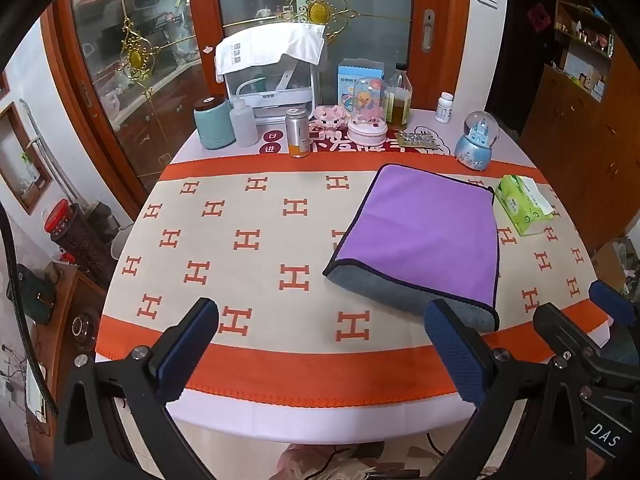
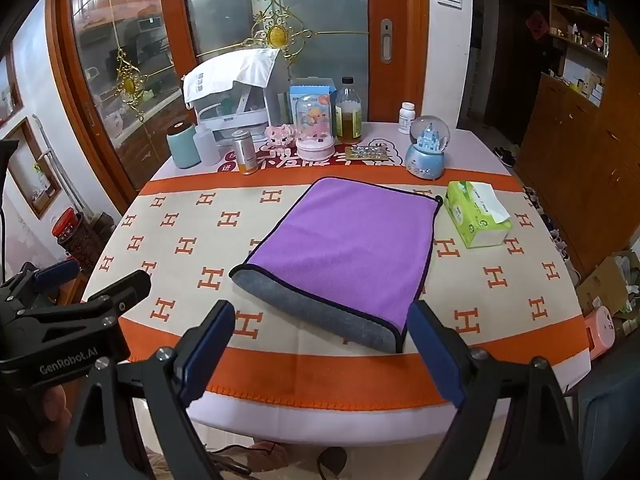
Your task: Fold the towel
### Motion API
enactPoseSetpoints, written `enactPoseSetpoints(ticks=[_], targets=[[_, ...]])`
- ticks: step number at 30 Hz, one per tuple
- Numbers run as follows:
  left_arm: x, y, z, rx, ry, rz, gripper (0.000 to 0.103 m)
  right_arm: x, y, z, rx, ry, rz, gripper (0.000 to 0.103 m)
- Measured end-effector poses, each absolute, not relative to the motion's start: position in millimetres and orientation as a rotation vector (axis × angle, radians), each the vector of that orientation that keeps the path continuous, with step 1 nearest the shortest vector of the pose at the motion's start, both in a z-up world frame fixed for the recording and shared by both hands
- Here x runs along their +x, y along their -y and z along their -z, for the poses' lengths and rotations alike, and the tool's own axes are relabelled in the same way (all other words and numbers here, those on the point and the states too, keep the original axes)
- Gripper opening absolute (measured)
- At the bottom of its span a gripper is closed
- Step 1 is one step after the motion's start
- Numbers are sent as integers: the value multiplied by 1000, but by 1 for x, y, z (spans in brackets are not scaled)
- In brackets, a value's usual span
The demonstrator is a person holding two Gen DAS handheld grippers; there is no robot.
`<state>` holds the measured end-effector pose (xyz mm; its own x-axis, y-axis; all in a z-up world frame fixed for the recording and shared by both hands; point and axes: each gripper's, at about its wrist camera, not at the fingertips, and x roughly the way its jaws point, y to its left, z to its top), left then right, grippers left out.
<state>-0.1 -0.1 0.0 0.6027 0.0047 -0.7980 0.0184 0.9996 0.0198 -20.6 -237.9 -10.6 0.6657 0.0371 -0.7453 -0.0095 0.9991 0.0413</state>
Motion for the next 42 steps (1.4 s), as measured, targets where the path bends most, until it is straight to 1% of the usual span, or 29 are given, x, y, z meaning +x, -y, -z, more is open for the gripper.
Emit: enactPoseSetpoints(ticks=[17,27,42], targets=[[0,1,3,27,-931,4,102,-19,247,7,41,-848,-26,89],[-4,8,8,29,-935,5,102,-25,241,19,48,-854,-24,89],[-5,7,7,38,-945,22,102,-25,242,18,60,-857,-15,89]])
